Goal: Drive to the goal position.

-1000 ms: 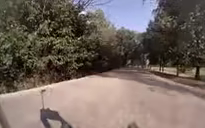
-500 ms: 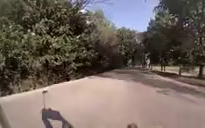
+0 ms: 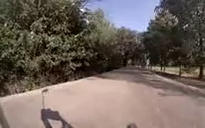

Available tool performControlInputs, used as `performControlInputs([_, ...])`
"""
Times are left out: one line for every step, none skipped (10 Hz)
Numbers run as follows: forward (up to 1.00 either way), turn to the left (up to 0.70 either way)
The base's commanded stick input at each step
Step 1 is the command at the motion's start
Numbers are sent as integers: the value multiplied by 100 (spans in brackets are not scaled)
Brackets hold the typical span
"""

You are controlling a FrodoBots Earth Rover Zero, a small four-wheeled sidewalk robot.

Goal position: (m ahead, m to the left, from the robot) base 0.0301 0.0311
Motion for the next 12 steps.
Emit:
performControlInputs([0,-70])
performControlInputs([0,-70])
performControlInputs([0,-70])
performControlInputs([0,-70])
performControlInputs([0,-70])
performControlInputs([0,-70])
performControlInputs([0,-70])
performControlInputs([0,-70])
performControlInputs([0,-55])
performControlInputs([0,-26])
performControlInputs([0,0])
performControlInputs([0,0])
